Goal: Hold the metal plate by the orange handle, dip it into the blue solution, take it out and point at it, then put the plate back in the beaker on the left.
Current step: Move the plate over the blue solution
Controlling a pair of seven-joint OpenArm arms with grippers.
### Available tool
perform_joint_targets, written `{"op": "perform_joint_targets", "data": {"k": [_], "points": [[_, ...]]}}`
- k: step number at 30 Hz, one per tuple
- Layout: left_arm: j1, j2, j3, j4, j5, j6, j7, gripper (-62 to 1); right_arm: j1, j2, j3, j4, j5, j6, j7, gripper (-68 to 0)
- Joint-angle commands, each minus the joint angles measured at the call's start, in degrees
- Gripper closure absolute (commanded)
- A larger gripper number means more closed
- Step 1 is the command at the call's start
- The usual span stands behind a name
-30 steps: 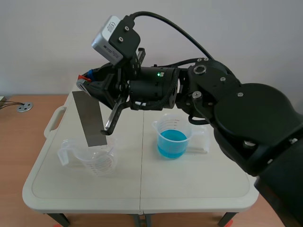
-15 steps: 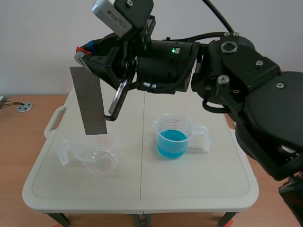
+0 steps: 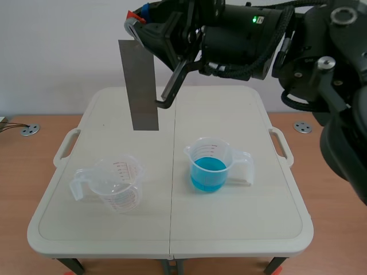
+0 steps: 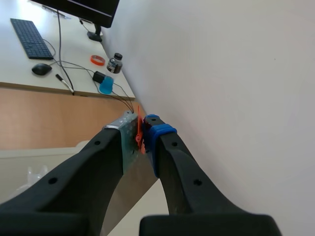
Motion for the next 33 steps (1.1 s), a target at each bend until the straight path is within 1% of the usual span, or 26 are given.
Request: {"op": "perform_joint_targets", "data": {"k": [1, 4, 7, 12, 16, 21, 24, 28, 33], "points": [[-0.04, 0.11, 0.15, 0.22, -0.39, 0.09, -0.96, -2.3, 0.66, 0.9, 1.38, 1.42, 1.09, 0.33, 0.11, -1.3], [-0.04, 0.11, 0.15, 0.22, -0.39, 0.09, -0.96, -2.3, 0.63, 1.97, 3.65, 2.01, 1.2, 0.33, 0.0, -1.3], [-0.04, 0.11, 0.15, 0.22, -0.39, 0.09, -0.96, -2.3, 0.63, 3.26, 5.62, 2.1, 2.58, 0.33, -0.22, -1.3], [-0.24, -0.07, 0.17, 0.24, -0.42, -0.09, -1.22, -2.3, -0.31, 6.19, 8.26, 2.23, 4.87, 0.33, -0.15, -1.3], [-2.25, -1.36, 0.26, 0.22, -0.39, -0.94, -0.63, -2.3, -1.53, 9.05, 9.11, 2.36, 6.58, 0.33, 0.48, -1.3], [-7.41, -5.05, 0.26, 0.24, -0.48, -1.38, -0.66, -2.3, -2.91, 12.83, 9.14, 2.43, 9.09, 0.33, 1.68, -1.3], [-10.97, -7.76, 0.98, 0.24, -1.09, -1.4, -0.5, -2.3, -3.91, 14.43, 9.81, 2.43, 10.23, 0.33, 2.56, -1.3], [-16.44, -11.3, 4.15, 0.24, -1.11, -1.4, 1.68, -2.3, -5.88, 15.19, 11.72, 2.47, 10.36, 0.33, 3.21, -1.3], [-24.11, -14.27, 10.6, 0.22, -1.07, -1.4, 5.75, -2.3, -8.46, 15.15, 14.14, 2.51, 10.34, 0.33, 3.82, -1.3]]}}
